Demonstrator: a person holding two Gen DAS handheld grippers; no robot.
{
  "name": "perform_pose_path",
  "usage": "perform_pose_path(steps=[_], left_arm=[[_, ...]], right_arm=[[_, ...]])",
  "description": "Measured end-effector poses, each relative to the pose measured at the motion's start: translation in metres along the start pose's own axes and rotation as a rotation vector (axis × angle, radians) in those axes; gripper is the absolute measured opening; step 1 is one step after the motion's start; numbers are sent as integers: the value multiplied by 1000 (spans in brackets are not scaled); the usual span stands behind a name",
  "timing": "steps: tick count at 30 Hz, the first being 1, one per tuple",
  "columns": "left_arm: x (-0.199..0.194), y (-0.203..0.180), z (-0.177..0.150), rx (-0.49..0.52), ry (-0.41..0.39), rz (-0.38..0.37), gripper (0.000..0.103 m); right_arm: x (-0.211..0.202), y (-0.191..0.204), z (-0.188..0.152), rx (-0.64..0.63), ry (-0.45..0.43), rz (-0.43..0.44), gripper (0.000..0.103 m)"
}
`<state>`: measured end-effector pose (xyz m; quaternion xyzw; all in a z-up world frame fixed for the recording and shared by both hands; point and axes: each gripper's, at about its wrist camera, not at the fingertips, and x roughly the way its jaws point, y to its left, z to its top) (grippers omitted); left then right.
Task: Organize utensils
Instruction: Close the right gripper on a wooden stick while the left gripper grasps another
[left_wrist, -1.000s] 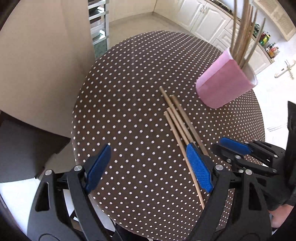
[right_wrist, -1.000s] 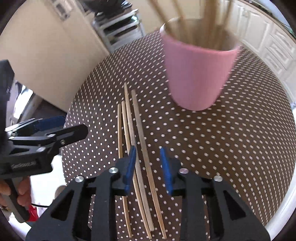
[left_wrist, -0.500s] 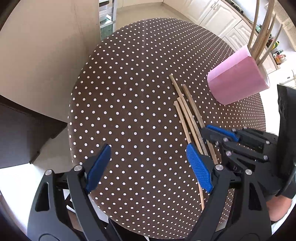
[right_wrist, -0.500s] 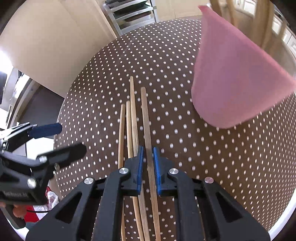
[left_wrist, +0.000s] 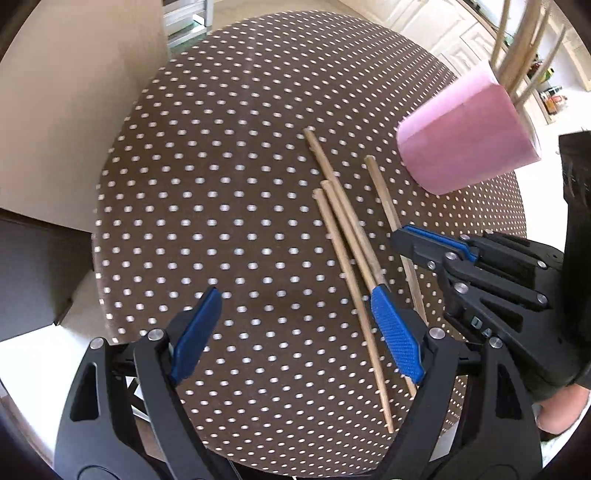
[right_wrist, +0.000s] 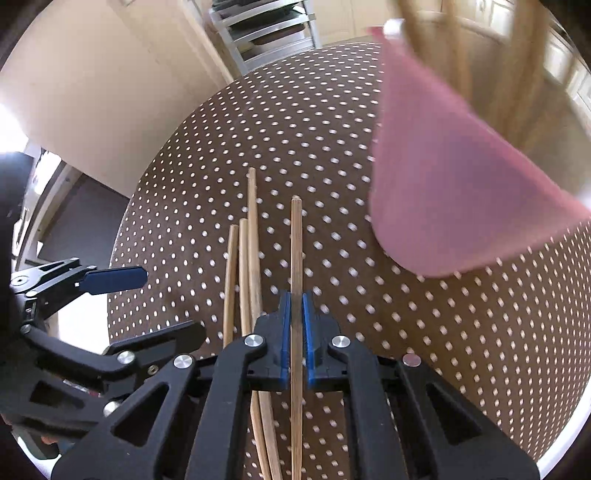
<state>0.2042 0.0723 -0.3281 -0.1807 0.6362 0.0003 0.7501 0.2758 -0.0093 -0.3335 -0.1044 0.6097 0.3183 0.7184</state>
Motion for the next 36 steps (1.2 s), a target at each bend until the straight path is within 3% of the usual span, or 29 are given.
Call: perform_pose_path(steps=[3, 13, 16, 23, 29, 31, 33, 36], left_arm=[[8, -12, 3, 16, 15, -1, 81], [26, -51, 13, 87, 44, 140, 77], [28, -62, 7, 79, 37, 140, 77], [31, -56, -2, 79, 34, 172, 71], [32, -47, 13, 81, 59, 209, 68], [33, -51, 21, 98, 54, 225, 59], [29, -54, 26, 101, 42, 199, 31], [29, -51, 34, 82, 40, 168, 22]], right_arm=[[-11, -11, -10, 23, -12, 12, 5], [-38, -41, -29, 109, -53, 37, 5], [-41, -48, -32, 125, -59, 40, 5], [-49, -55, -38, 151, -71, 47, 5], [-58, -59, -43, 171, -84, 42, 5], [-61, -59, -44, 179, -93, 41, 5], [-65, -59, -46, 185, -103, 42, 5], [-73, -61, -49, 197, -118, 38, 5]])
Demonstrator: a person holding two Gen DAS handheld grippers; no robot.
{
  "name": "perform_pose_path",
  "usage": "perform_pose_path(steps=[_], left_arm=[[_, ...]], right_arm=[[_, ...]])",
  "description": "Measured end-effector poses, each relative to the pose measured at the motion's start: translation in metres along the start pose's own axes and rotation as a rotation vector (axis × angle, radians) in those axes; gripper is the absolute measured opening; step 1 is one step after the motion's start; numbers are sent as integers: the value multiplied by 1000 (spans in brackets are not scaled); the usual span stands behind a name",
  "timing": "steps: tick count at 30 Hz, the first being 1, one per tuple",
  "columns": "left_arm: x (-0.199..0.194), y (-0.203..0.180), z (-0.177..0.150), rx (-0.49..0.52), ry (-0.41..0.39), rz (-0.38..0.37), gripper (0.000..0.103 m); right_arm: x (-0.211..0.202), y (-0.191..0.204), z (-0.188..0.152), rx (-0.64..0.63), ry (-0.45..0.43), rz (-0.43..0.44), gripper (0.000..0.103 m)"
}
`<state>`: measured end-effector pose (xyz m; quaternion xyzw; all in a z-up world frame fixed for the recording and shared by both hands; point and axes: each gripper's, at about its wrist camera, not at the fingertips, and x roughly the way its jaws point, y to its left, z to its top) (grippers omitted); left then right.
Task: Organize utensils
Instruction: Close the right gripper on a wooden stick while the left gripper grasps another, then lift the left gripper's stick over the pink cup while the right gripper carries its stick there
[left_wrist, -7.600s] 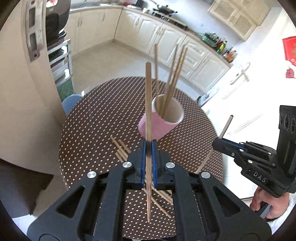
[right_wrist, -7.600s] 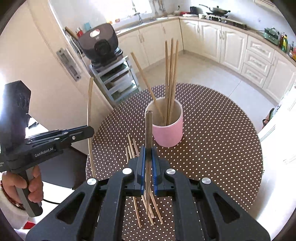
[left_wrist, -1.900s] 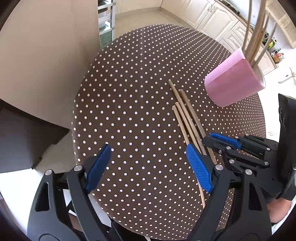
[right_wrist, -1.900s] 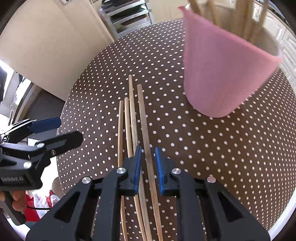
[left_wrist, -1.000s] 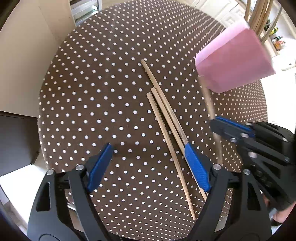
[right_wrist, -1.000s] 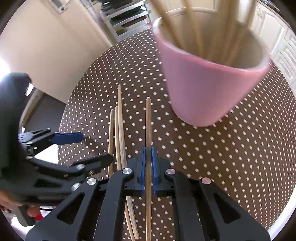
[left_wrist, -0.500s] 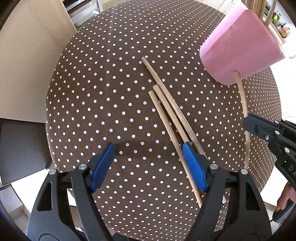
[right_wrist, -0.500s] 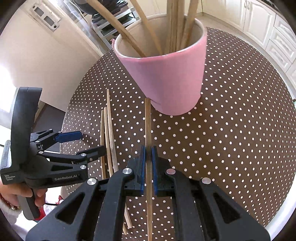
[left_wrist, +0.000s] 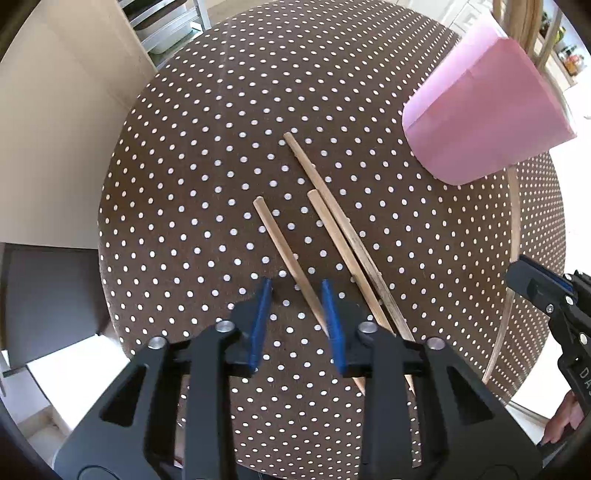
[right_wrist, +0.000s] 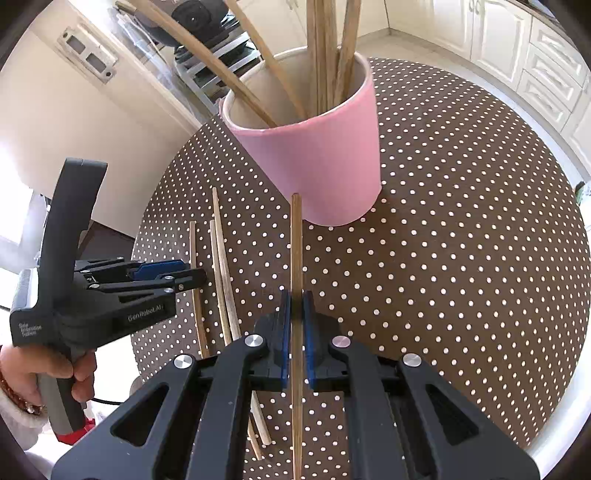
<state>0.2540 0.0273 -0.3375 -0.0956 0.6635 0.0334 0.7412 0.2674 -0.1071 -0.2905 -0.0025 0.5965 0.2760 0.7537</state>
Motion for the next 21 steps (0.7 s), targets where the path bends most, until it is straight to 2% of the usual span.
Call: perform_pose_path(steps=[2, 6, 15, 17, 19, 21], left_arm=[[-1, 7, 0, -14, -3, -27, 14], [-6, 17, -1, -31, -14, -93, 8], [-68, 29, 2, 23, -160, -229, 5], [-85, 34, 3, 38, -185, -226, 5], [-88, 36, 1, 39, -169, -221, 6], [-80, 40, 0, 25, -105, -232, 7]], right_arm=[[-7, -2, -2, 12, -14, -5, 5], [-13, 0, -5, 41, -41, -9, 5], [-51, 4, -9, 112, -146, -28, 5], [-60, 5, -11, 118, -168, -34, 5], [-66, 6, -14, 122, -178, -44, 5], [-70, 12, -17, 126, -186, -53, 5]])
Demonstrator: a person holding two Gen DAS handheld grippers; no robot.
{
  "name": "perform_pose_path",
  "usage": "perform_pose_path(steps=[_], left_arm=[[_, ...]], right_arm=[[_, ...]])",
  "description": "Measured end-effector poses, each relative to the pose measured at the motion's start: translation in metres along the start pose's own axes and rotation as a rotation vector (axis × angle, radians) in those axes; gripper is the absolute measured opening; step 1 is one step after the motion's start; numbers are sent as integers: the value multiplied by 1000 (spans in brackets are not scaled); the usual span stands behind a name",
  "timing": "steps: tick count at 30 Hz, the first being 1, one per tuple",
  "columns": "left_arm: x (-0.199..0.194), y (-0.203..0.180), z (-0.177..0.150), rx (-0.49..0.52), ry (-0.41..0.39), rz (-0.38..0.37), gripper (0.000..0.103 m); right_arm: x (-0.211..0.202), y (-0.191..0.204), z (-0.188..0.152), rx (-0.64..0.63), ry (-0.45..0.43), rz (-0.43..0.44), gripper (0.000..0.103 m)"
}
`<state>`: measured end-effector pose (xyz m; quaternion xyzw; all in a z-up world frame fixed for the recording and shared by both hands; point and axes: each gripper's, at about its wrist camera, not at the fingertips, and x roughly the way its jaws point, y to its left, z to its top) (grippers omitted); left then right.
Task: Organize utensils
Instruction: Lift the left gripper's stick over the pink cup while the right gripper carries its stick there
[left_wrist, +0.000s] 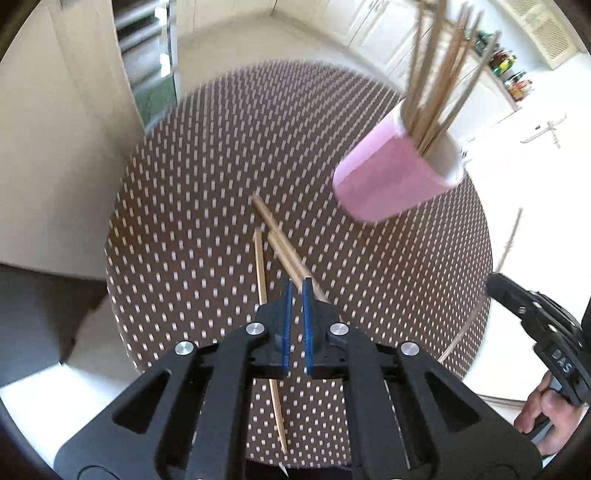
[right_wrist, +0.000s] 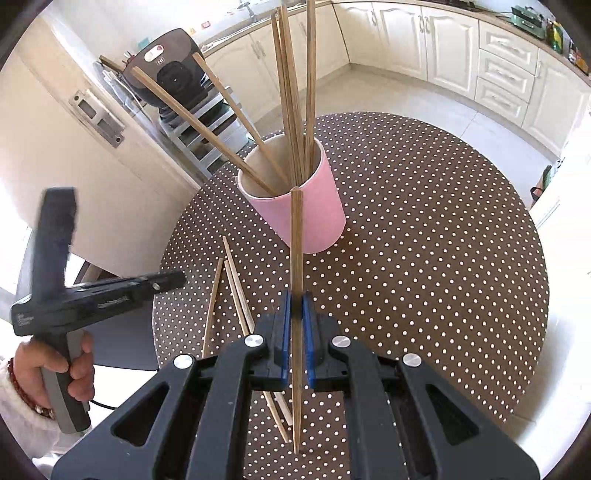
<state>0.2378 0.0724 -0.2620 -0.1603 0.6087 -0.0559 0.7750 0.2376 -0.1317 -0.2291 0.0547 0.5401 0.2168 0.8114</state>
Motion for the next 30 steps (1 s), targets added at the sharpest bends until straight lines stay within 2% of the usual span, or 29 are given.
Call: perform_pose_path(steps=[2, 4, 5, 6, 10, 13, 15, 17, 22, 24, 27, 30], left_arm=[[5, 1, -9, -6, 24, 19, 8], [13, 3, -14, -5, 51, 26, 31], [15, 3, -16, -4, 47, 42, 60], [16, 4, -18, 3, 35, 50, 63], [30, -1, -26, 40, 64, 86, 59], [49, 0, -19, 28, 107, 98, 48], [64, -3, -18, 27, 131, 106, 35], [76, -2, -15, 19, 159, 120, 34], [87, -10, -8, 50, 141, 187, 32], [87, -12, -7, 54, 132, 212, 22], [84, -8, -4, 16, 122, 198, 7], [81, -2, -2, -2, 112, 164, 6]], right_arm=[[-2, 4, -4, 0, -2, -5, 5], [-2, 7, -7, 1, 2, -6, 5], [0, 8, -9, 1, 6, -7, 5], [1, 8, -10, 2, 10, -8, 5], [6, 8, -12, 7, 23, -4, 5], [12, 7, -9, 6, 35, 0, 5], [18, 5, -6, 7, 46, 4, 5], [22, 3, -3, 6, 53, 7, 5], [30, -1, 5, 5, 70, 17, 5], [31, -3, 6, 7, 71, 19, 5], [31, -6, 8, 15, 72, 27, 5], [29, -7, 9, 16, 70, 28, 5]])
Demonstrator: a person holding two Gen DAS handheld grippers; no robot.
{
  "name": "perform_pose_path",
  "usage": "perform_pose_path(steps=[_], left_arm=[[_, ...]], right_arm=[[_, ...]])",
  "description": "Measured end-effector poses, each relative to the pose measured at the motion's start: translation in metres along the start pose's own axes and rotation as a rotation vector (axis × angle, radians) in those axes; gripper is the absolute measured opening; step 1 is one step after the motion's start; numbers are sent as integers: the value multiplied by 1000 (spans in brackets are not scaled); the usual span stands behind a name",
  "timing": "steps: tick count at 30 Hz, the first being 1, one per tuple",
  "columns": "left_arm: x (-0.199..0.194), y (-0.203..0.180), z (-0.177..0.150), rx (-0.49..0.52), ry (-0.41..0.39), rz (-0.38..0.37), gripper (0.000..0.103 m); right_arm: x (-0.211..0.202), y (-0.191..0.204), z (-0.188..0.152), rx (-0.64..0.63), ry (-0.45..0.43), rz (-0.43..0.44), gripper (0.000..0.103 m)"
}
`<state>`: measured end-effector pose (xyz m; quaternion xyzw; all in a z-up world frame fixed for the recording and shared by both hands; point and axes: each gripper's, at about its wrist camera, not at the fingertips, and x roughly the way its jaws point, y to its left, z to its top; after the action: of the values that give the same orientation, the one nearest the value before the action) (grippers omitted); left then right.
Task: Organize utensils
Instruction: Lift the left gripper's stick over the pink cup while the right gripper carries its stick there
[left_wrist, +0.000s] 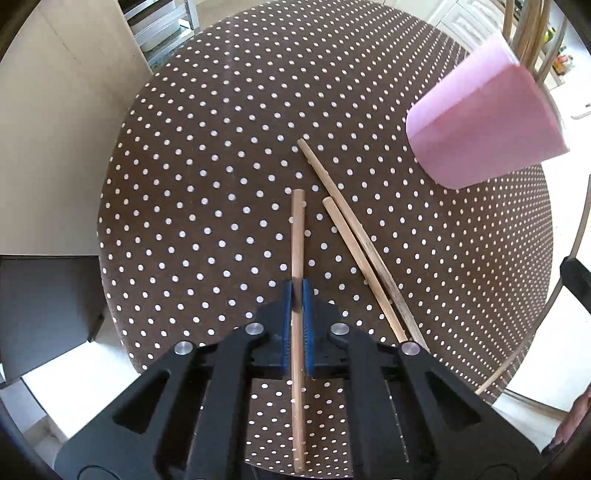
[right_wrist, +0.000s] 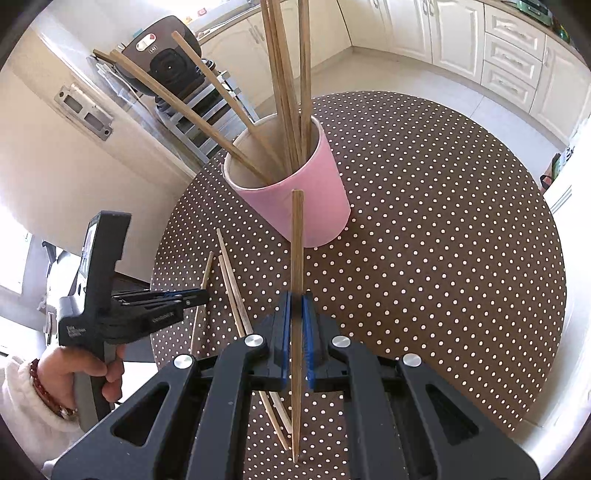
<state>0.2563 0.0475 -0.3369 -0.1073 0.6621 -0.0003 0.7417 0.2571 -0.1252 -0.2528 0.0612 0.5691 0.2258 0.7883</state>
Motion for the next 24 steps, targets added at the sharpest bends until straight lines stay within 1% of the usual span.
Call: perform_pose_path(steps=[2, 4, 10, 12, 14, 18, 24], left_arm=[[-7, 1, 0, -5, -23, -23, 6], [-23, 0, 0, -7, -67, -72, 6], [-83, -3, -2, 39, -223, -177, 6], [-104, -2, -4, 40, -271, -198, 6], [-119, 0, -8, 29, -310, -236, 6], [-152, 4, -14, 57, -411, -266, 6], [-189, -11, -25, 126, -582, -295, 6]], right_arm=[[-4, 0, -1, 3, -8, 0, 5], [-11, 1, -1, 5, -23, 0, 5], [-37, 7, 0, 1, -87, -4, 5], [-47, 10, 0, 1, -112, -4, 5], [-56, 13, 0, 1, -137, -3, 5], [-75, 22, -1, -8, -185, -6, 5], [-98, 35, -3, -26, -247, -16, 5]])
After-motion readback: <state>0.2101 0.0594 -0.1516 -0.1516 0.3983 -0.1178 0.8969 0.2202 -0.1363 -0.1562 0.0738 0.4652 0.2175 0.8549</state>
